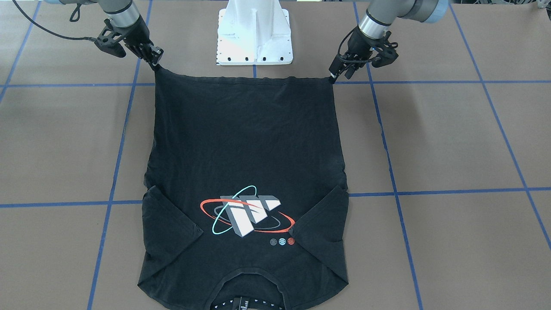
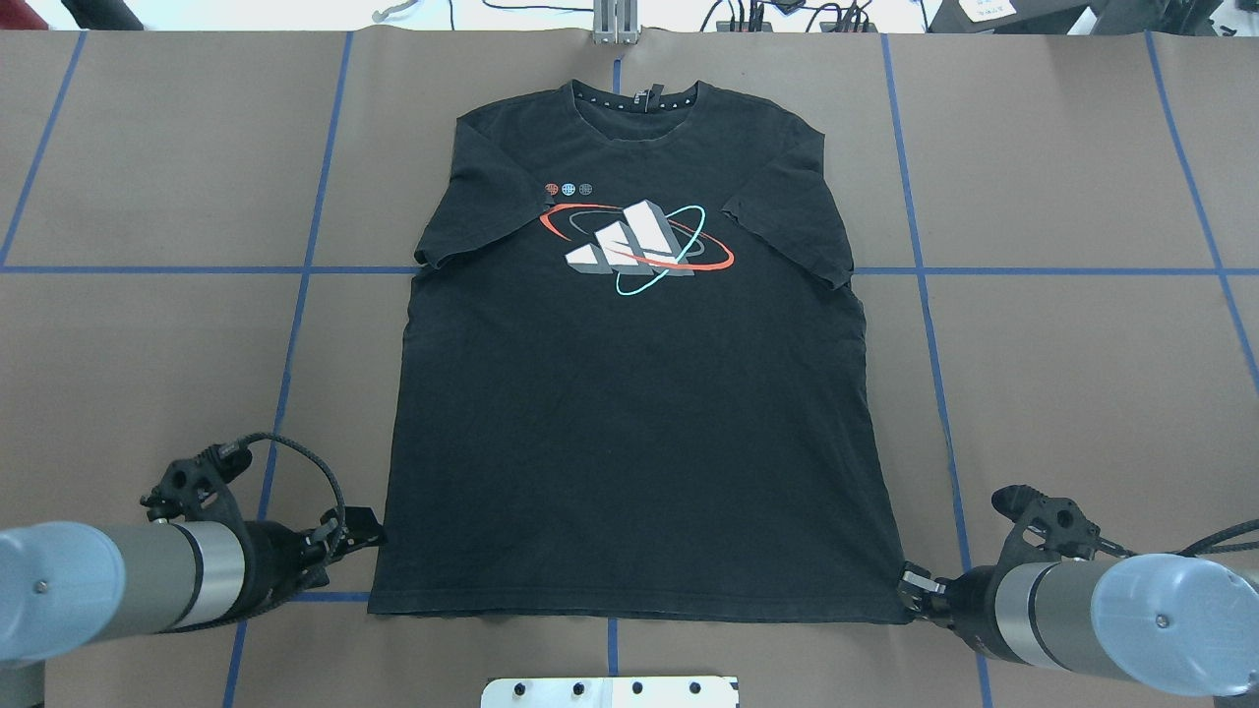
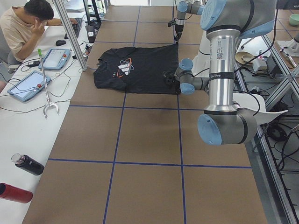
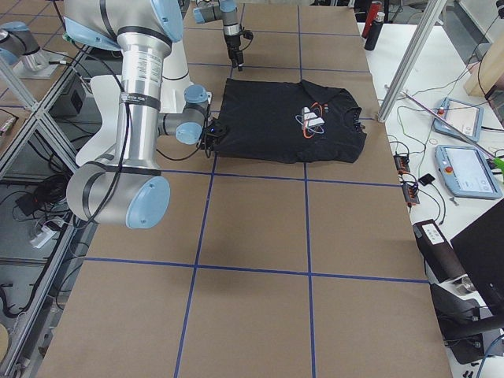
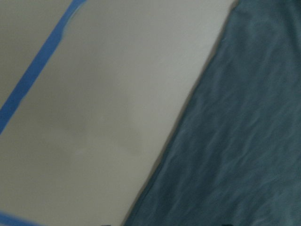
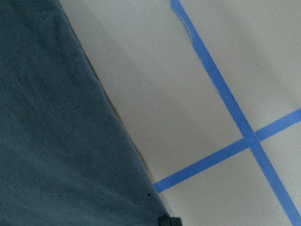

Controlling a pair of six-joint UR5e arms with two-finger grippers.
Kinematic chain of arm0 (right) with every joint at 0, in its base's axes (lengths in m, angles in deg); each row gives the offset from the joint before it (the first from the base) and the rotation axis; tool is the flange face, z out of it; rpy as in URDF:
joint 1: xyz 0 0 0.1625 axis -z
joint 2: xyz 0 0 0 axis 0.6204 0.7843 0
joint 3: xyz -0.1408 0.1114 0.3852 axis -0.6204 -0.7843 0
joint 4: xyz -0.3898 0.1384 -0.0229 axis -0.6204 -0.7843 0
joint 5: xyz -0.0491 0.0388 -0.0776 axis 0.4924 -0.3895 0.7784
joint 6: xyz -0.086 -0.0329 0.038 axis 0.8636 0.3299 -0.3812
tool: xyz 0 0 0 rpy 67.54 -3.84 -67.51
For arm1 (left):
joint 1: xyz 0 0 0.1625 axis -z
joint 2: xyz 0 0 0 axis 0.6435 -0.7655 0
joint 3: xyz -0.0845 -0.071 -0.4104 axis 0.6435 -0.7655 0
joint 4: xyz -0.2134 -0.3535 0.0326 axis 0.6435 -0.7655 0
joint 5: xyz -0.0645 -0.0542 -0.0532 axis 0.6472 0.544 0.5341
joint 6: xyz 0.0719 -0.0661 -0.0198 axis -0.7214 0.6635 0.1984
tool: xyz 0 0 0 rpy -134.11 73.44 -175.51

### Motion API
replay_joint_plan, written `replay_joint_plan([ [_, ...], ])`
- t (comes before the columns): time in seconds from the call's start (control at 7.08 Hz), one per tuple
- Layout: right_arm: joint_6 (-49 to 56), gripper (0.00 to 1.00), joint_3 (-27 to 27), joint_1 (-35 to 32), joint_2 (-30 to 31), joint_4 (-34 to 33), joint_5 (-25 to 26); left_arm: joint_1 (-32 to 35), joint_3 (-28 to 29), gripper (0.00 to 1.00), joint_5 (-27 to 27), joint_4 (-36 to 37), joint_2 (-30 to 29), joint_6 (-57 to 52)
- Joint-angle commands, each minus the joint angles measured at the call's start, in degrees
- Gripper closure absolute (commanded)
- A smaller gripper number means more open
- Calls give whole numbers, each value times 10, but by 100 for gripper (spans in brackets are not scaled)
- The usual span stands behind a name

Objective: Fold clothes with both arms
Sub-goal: 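Move both grippers down the shirt sides to the hem corners nearest the robot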

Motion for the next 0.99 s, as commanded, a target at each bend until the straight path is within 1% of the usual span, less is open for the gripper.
replay_joint_plan([
  [0.0, 0, 100, 0, 0, 0, 0, 0, -46, 10, 24, -13, 51, -24, 20],
  [0.14, 0, 100, 0, 0, -1, 0, 0, -49, 12, 26, -14, 67, -35, 20],
  [0.42, 0, 100, 0, 0, 0, 0, 1, -52, 18, 31, -16, 82, -37, 20],
  [0.71, -1, 100, 0, 0, 0, 0, 1, -53, 24, 33, -16, 86, -37, 20],
  [0.85, 0, 100, 0, 0, 0, 0, 1, -53, 25, 40, -15, 86, -39, 20],
])
